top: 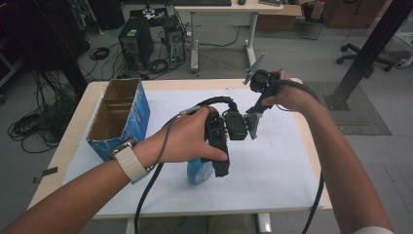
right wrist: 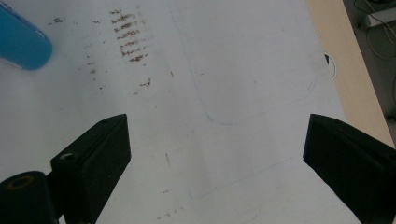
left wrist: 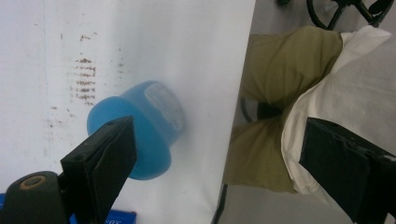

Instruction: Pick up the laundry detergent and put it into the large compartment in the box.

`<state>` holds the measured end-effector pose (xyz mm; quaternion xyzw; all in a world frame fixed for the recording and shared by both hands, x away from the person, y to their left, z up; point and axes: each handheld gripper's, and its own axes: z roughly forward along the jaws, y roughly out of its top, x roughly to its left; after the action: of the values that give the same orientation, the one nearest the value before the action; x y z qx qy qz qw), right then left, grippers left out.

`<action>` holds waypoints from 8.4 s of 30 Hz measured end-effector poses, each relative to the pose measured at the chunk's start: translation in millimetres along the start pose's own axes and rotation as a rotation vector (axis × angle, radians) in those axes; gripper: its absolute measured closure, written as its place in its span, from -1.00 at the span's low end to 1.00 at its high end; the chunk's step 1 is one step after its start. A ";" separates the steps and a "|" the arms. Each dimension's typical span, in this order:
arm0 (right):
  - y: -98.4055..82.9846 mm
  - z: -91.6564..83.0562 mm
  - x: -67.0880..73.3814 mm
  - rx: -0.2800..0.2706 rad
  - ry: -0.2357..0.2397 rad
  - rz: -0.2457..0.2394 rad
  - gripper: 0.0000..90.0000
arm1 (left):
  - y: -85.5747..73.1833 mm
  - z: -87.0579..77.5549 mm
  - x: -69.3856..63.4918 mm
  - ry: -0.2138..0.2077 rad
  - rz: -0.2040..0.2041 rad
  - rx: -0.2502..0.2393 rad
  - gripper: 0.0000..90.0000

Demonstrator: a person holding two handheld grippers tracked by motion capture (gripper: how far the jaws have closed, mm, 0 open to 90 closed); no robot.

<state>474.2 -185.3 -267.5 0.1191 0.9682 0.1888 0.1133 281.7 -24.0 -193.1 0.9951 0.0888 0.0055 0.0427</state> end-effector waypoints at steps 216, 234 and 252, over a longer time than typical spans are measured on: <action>-4.5 5.5 -2.5 -0.005 0.010 0.006 -0.83 | -41.0 89.8 65.5 0.029 -0.596 -0.062 -0.19; -8.1 2.4 -2.1 -0.013 0.006 0.014 -0.83 | -40.1 81.8 64.4 0.027 -0.586 -0.054 -0.17; -6.7 0.8 0.5 -0.017 0.005 0.010 -0.83 | -44.4 58.5 60.4 0.030 -0.601 -0.067 -0.17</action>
<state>472.8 -190.9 -271.0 0.1226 0.9662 0.1978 0.1111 334.4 25.3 -255.0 0.9221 0.3798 0.0102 0.0740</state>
